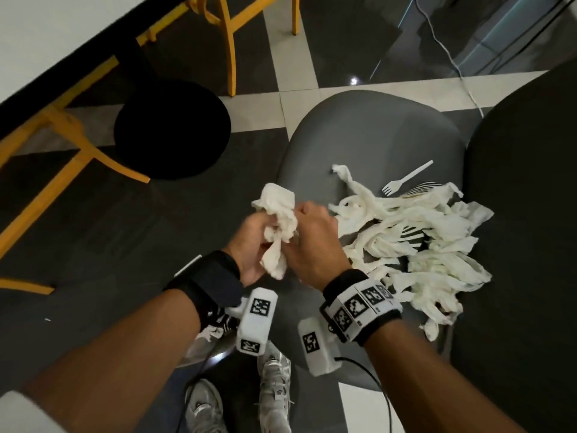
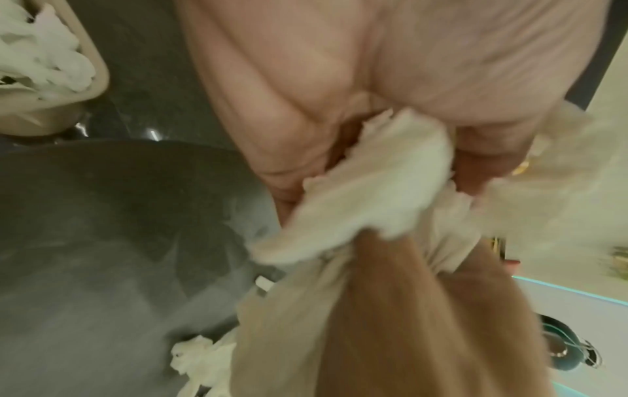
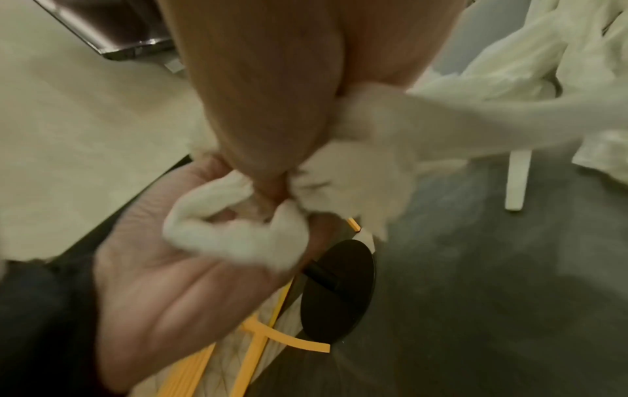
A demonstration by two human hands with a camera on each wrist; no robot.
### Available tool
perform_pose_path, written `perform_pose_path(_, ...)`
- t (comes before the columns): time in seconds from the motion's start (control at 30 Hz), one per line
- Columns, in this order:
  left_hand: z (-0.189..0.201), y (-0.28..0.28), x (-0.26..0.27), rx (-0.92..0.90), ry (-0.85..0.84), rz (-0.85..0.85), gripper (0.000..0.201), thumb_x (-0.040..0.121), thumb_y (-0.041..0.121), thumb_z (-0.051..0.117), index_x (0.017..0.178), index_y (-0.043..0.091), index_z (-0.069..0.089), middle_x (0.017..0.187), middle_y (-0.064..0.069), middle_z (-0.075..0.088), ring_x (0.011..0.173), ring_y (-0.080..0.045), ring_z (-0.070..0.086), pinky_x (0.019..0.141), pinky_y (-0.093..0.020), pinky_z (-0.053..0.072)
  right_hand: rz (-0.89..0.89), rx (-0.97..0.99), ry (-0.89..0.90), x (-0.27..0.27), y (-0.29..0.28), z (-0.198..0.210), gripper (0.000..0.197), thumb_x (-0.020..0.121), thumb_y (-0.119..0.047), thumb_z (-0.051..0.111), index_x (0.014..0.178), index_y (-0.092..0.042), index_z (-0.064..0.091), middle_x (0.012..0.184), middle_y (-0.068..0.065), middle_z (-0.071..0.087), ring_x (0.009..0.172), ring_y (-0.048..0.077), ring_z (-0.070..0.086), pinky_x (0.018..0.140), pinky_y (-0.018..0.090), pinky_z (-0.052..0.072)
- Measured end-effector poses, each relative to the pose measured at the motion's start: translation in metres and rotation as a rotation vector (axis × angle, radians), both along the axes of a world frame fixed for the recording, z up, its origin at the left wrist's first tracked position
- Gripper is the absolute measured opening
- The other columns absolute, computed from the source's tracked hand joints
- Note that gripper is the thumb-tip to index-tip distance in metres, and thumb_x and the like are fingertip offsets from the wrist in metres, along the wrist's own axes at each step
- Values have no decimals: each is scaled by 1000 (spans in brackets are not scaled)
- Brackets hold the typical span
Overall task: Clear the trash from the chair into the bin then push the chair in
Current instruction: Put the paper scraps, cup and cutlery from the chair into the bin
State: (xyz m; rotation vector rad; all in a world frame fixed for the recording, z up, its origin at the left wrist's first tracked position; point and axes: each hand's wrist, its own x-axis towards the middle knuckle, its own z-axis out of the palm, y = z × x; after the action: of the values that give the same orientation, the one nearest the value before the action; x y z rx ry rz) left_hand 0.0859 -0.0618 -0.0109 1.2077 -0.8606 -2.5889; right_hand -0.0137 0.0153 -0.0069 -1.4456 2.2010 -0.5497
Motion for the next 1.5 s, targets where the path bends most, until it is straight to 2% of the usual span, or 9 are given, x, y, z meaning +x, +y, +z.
perform_pose_path(0.13, -2, -13, 31, 78, -81, 62, 14, 69, 25, 61, 77, 14, 55, 79, -11, 46, 73, -26, 47, 66, -33, 36, 165, 27, -186, 14, 7, -14, 66, 73, -43, 72, 132, -29, 48, 139, -2, 41, 127, 21, 42, 105, 40, 41)
perform_pose_path(0.3, -13, -15, 81, 87, -156, 115, 15, 84, 31, 48, 80, 17, 53, 78, -11, 50, 71, -24, 52, 68, -32, 40, 354, 196, -49, 59, 18, -28, 81, 86, -36, 64, 153, -33, 18, 138, -1, 47, 105, 33, 64, 81, 49, 54)
perform_pose_path(0.43, -25, -13, 119, 93, -180, 191, 34, 96, 30, 41, 70, 14, 56, 65, -7, 61, 58, -22, 63, 61, -31, 51, 213, 223, -127, 80, 26, -41, 96, 86, -43, 65, 154, -37, -3, 132, -9, 61, 101, 27, 68, 86, 43, 55)
perform_pose_path(0.63, -31, -22, 175, -27, -241, 327, 49, 95, 21, 42, 47, 20, 54, 47, 2, 55, 48, -18, 56, 55, -28, 50, 51, 416, 471, 30, 36, -50, 33, 89, -34, 48, 119, -29, 61, 112, 1, 66, 108, 31, 59, 92, 45, 44)
perform_pose_path(0.77, -51, -27, 198, -335, -559, 310, 26, 86, 14, 48, 61, 19, 53, 45, 8, 50, 42, -12, 45, 40, -20, 37, -124, 264, -102, 41, 14, -44, 16, 95, -18, 49, 103, -17, 63, 89, 9, 69, 82, 26, 69, 73, 37, 56)
perform_pose_path(0.9, -81, -11, 208, -435, -707, 139, 14, 77, 24, 54, 81, 20, 66, 69, 3, 66, 63, -18, 61, 56, -27, 44, -193, 270, -812, 125, -22, -63, 8, 89, -20, 59, 91, -20, 66, 86, 4, 72, 82, 22, 74, 72, 41, 63)
perform_pose_path(1.07, -141, 15, 223, -334, -775, -12, 52, 76, 21, 65, 124, 18, 46, 111, -3, 59, 97, -19, 62, 76, -37, 55, -21, 451, -637, 189, -21, -142, 32, 87, -15, 52, 116, -21, 65, 115, 6, 71, 107, 25, 67, 94, 32, 52)
perform_pose_path(1.3, -205, 40, 258, -281, -710, -463, 84, 90, 12, 54, 159, 27, 9, 165, 1, 13, 150, -23, 23, 119, -39, 28, 140, 760, -476, 202, 13, -220, 60, 91, -7, 53, 147, -15, 33, 141, 11, 51, 129, 32, 52, 104, 36, 44)
perform_pose_path(1.5, -212, 36, 267, -406, -798, -506, 90, 90, -1, 45, 159, 28, -5, 167, -2, 8, 151, -24, 22, 116, -30, 32, 242, 820, -230, 212, 13, -227, 57, 94, -10, 49, 147, -1, 29, 151, 20, 32, 137, 36, 38, 110, 41, 36)
